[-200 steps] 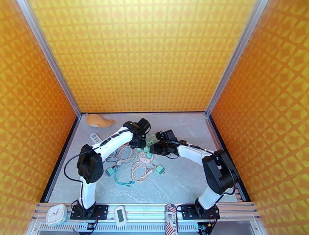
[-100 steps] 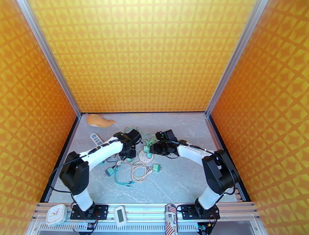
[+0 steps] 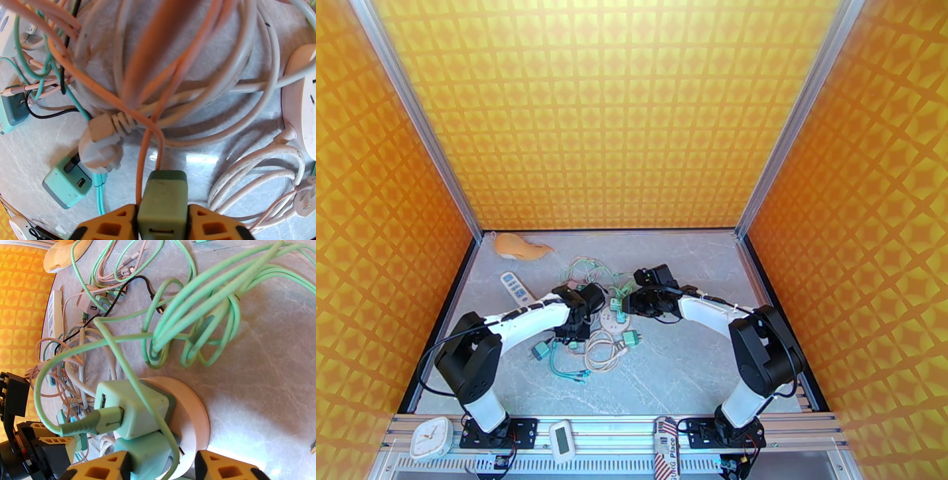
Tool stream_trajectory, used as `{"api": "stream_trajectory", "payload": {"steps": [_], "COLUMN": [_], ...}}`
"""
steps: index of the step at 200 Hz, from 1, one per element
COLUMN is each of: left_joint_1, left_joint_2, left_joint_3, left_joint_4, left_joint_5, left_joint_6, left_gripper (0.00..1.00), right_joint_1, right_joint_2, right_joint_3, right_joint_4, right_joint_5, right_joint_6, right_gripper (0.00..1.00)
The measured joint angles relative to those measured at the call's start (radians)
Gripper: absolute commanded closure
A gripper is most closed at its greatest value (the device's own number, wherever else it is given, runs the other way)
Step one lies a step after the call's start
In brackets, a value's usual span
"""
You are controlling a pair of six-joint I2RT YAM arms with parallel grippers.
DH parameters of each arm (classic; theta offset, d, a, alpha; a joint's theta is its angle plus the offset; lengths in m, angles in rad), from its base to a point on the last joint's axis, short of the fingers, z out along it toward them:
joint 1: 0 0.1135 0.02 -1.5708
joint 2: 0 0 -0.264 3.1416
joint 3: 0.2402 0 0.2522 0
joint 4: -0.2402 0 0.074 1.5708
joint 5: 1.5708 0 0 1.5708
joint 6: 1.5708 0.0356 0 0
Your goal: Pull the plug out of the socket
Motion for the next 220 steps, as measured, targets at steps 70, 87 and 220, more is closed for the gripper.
{"api": "stream_trajectory", "payload": {"steps": [70,87,220], "left_joint_1": [0.003,0.009,0.208], "left_joint_2": [0.001,-0.001,-0.103], "left_joint_3": [0.156,0.176,0.068], "left_joint_4": [-0.007,-0.005,0.228], "left_joint_5": [0.007,0.02,0.271], "left_joint_6": [0.023,0.029,0.069], "left_gripper": [0.27,0.27,0.24], "right_joint_1": [0.016,0.02,0.228], "right_joint_2": [-0.077,-0.114,-0.276], "right_joint_3": [-0.001,0.002,0.023], "right_joint_4": [-0.095,-0.164,-0.287], "right_joint_5": [0.099,0.15,0.365], "right_joint_6": [-0.004,-0.008,0.267], "right_gripper": [0.47,0.4,0.33]}}
